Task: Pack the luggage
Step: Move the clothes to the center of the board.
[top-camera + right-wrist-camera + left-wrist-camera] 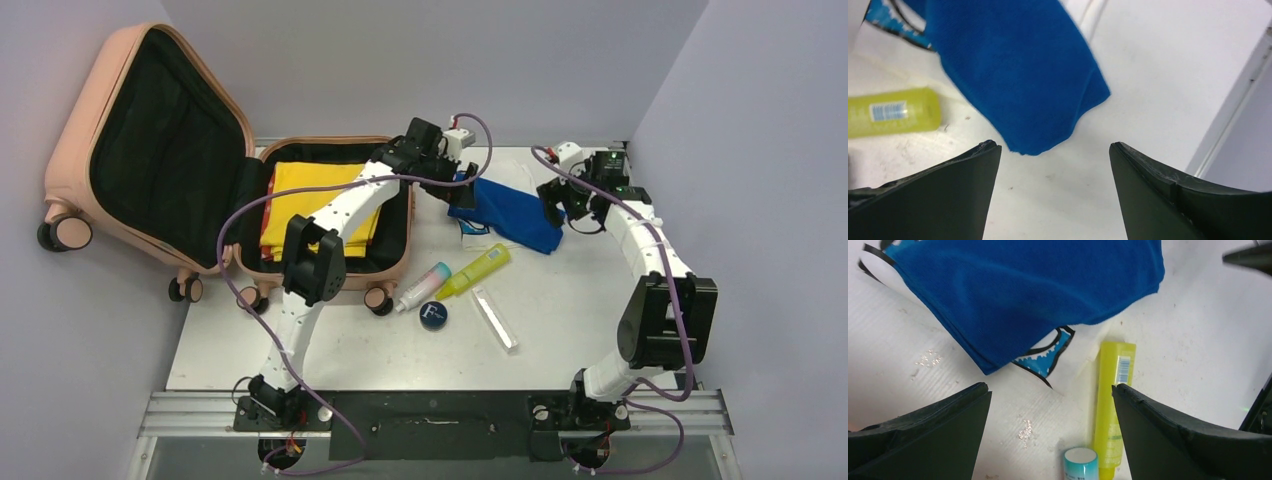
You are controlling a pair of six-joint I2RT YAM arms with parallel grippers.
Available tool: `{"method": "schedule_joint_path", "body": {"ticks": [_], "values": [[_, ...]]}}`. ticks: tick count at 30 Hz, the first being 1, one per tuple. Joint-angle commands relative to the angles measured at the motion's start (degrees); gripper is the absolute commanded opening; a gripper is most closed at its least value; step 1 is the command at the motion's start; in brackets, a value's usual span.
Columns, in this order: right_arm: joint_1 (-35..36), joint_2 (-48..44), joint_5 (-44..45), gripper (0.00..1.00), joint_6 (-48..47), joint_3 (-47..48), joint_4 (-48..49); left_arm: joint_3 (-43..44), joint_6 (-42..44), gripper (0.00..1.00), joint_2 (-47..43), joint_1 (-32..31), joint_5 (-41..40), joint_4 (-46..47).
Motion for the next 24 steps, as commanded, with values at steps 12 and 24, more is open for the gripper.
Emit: {"method": "schedule_joint_path", "body": {"ticks": [12, 24], "values": [[2.4, -8.1, -7.6, 0.82, -1.3, -6.4, -0.5, 11.7, -12.3, 0.96, 13.6, 3.2, -0.7, 4.3], [4.3, -7.8, -5.3, 0.82, -4.3, -7.3, -2.7, 7.6, -21.0, 0.98, 15.7, 5.5, 8.0, 11.2]]}}
